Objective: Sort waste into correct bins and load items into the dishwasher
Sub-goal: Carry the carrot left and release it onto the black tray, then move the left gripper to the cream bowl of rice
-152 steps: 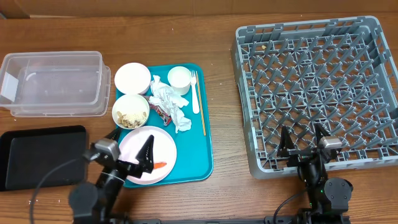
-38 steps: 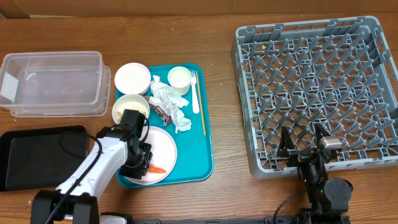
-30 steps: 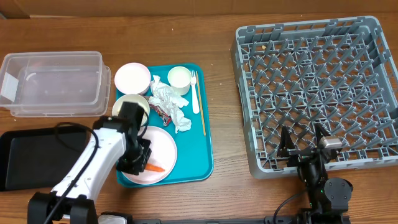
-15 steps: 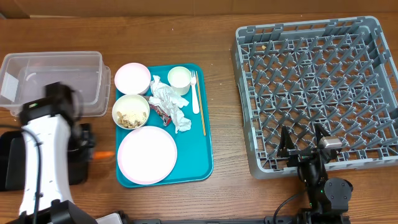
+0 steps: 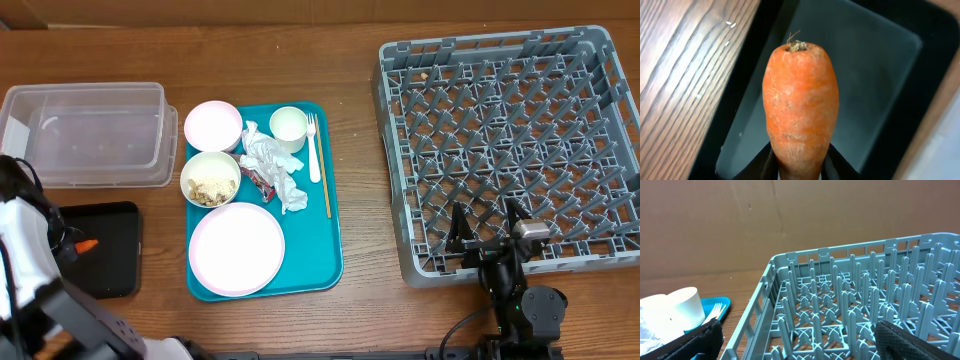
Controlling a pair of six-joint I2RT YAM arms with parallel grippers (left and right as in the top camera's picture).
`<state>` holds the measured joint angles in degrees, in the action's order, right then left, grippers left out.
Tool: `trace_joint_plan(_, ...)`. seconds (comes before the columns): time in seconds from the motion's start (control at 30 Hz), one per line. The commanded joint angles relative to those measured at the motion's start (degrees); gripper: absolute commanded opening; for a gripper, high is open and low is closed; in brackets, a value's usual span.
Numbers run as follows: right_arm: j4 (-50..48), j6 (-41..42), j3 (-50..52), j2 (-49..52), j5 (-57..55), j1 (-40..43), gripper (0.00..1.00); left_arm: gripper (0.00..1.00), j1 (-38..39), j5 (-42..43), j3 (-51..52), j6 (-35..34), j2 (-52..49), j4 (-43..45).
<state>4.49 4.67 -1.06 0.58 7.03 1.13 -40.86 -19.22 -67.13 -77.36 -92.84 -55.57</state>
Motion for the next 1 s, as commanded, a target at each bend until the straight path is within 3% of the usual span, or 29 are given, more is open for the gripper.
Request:
trace_joint_plan(0.0, -0.3, 0.0, 0.6, -0.4, -0.6, 0.3, 1.00, 0.30, -0.1, -3.2, -0.4, 2.2, -5.4, 0.6)
trace_joint_plan(0.07, -0.3, 0.0, 0.6, -0.4, -0.6, 0.3, 1.00, 0.39, -0.1, -2.8, -0.4, 2.2, -7.2, 0.5)
trace_joint_plan(0.17, -0.3, 0.0, 0.6, -0.4, -0.6, 0.3, 1.00, 0.66, -0.1, -1.7, -0.4, 3.0, -7.6, 0.3)
trace_joint_plan(0.2, -0.3, 0.0, 0.6, -0.4, -0.6, 0.3, 1.00, 0.69, -0.1, -1.6, -0.5, 3.4, -7.4, 0.3)
trace_joint_plan(0.3, -0.3, 0.0, 0.6, -0.4, -0.6, 0.3, 1.00, 0.75, -0.1, -1.2, -2.1, 3.7, -6.6, -2.0)
trace_joint_plan(0.47, -0.3, 0.0, 0.6, -0.4, -0.6, 0.3, 1.00, 0.75, 0.0, 2.2, -11.3, 4.4, -3.7, -11.9)
trace_joint_plan(0.57, -0.3, 0.0, 0.6, -0.4, -0.6, 0.3, 1.00, 0.76, 0.1, 10.9, -19.6, 11.6, -0.6, -17.3)
trace_joint_plan(0.67, -0.3, 0.0, 0.6, -0.4, -0.6, 0.3, 1.00, 0.78, 2.0, 25.9, -23.1, 25.9, 2.3, -16.1)
trace_joint_plan(0.7, -0.3, 0.0, 0.6, -0.4, -0.6, 0.3, 1.00, 0.83, 3.9, 33.5, -23.1, 33.6, 3.2, -14.5)
trace_joint_plan(0.77, -0.3, 0.0, 0.6, -0.4, -0.6, 0.3, 1.00, 0.91, 7.6, 40.8, -23.1, 42.6, 3.5, -13.6)
trace_joint_plan(0.83, -0.3, 0.0, 0.6, -0.4, -0.6, 0.3, 1.00, 0.97, 14.5, 42.9, -22.9, 48.8, 3.2, -13.7)
trace_joint_plan(0.97, -0.3, 0.0, 0.6, -0.4, -0.6, 0.3, 1.00, 1.00, 30.1, 35.0, -22.9, 49.3, 0.7, -11.3)
